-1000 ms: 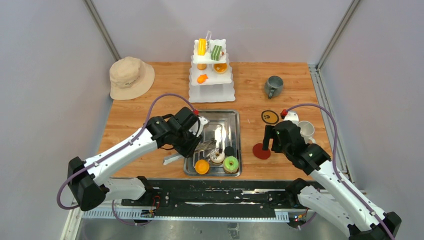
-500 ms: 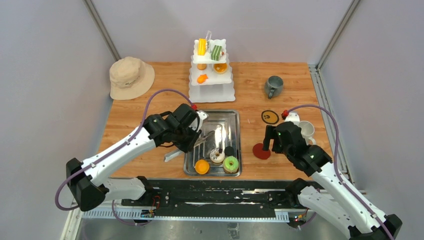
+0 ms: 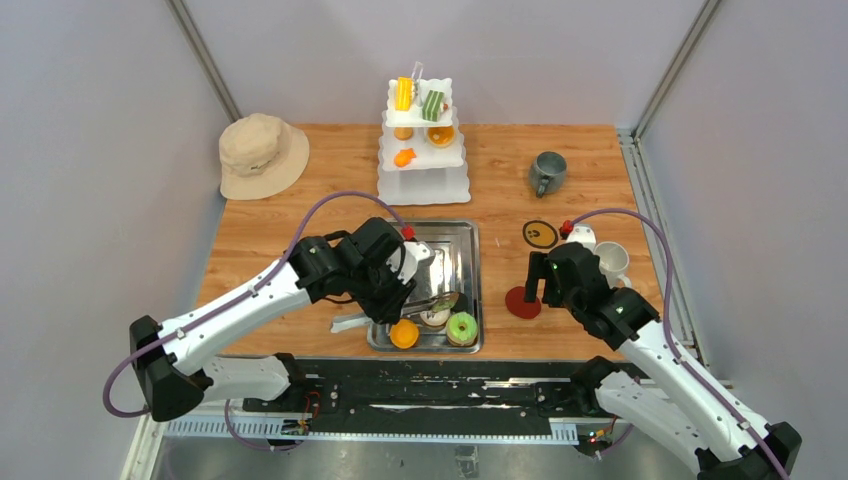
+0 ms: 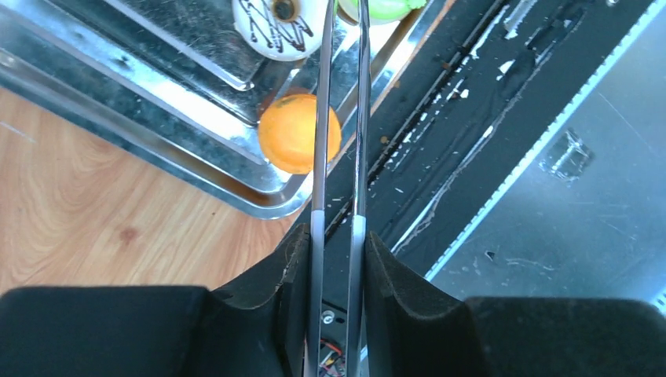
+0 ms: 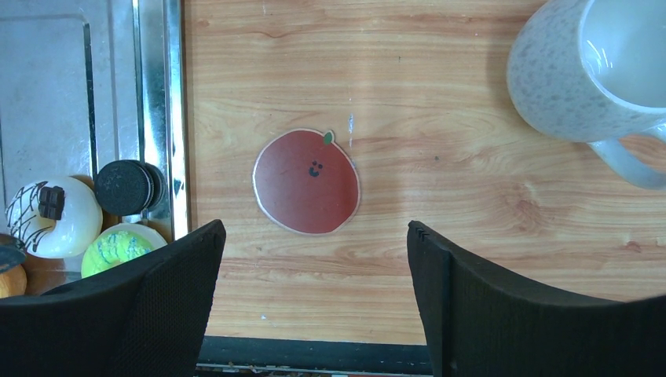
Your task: Serve the afternoon tea
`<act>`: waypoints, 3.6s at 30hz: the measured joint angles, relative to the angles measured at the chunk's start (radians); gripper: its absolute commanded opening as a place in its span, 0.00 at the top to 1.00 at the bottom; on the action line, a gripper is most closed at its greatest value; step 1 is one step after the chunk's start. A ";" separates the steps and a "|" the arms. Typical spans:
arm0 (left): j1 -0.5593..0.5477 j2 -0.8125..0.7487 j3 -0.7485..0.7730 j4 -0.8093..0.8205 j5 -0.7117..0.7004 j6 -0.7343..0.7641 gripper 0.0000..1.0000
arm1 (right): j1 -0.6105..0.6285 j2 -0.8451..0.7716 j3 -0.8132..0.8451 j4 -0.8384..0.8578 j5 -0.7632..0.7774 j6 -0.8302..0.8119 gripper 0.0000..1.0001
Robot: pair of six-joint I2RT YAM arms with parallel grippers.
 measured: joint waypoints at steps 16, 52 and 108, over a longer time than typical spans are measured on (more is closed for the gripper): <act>-0.005 0.071 -0.055 0.056 -0.042 0.002 0.79 | 0.000 0.000 0.000 0.010 -0.001 0.000 0.16; 0.119 0.014 -0.055 0.093 -0.292 -0.097 0.76 | 0.000 0.009 0.000 0.013 -0.001 0.000 0.16; -0.132 0.175 0.064 0.126 -0.455 0.004 0.53 | 0.000 0.035 -0.001 0.015 -0.002 0.000 0.16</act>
